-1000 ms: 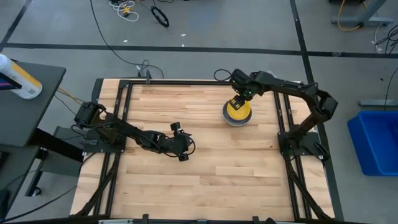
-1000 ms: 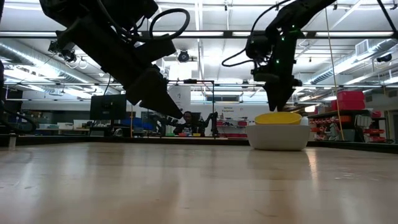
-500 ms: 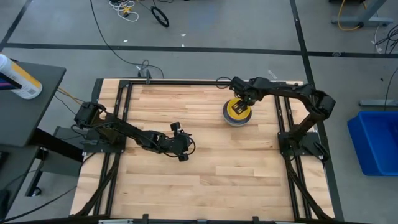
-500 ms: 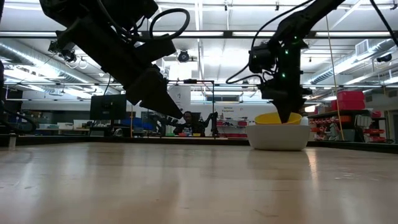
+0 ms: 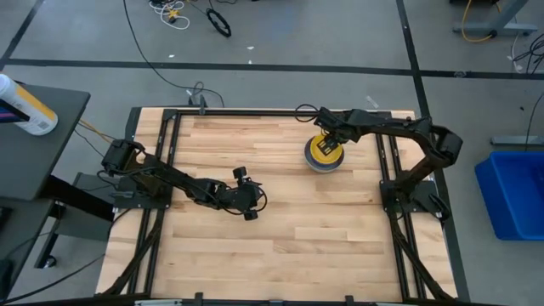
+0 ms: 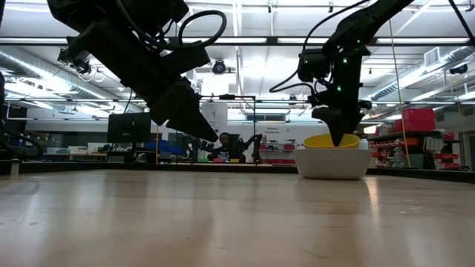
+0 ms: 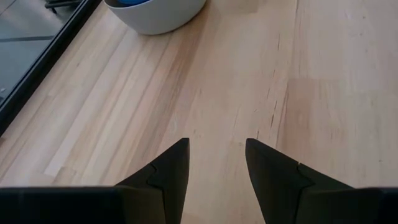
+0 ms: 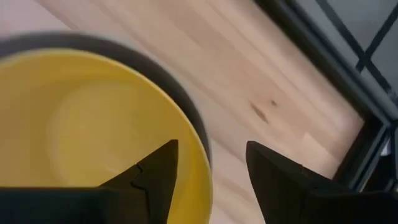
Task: Nest bowls inside each other
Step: Stack the yellow bowl on the red bowl
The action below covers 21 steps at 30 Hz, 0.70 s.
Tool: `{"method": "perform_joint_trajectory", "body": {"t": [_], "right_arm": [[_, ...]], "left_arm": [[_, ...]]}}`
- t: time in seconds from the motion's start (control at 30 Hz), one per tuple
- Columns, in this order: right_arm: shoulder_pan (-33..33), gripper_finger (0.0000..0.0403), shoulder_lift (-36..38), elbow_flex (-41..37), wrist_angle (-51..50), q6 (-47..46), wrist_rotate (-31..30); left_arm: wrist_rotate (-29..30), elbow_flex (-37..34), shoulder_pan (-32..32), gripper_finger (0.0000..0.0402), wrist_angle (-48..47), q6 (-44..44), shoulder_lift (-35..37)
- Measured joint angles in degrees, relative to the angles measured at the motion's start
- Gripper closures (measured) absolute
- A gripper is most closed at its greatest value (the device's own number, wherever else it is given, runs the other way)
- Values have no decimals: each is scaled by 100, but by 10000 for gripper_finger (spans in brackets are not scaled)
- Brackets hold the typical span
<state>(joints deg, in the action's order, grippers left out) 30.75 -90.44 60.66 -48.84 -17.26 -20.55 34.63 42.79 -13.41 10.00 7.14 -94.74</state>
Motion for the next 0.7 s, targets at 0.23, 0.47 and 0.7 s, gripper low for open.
{"method": "perform_joint_trajectory", "body": {"t": [0.23,0.47,0.7], "right_arm": [[-270,219,394,0,323,125,8],[-429,302,643,2,496,125,-500],[-442,398,428,2,828,181,-792]], "left_arm": [[0,1,0,235,0,0,0],[0,1,0,235,17,9,0],[9,1,0,235,15,15,0]]}}
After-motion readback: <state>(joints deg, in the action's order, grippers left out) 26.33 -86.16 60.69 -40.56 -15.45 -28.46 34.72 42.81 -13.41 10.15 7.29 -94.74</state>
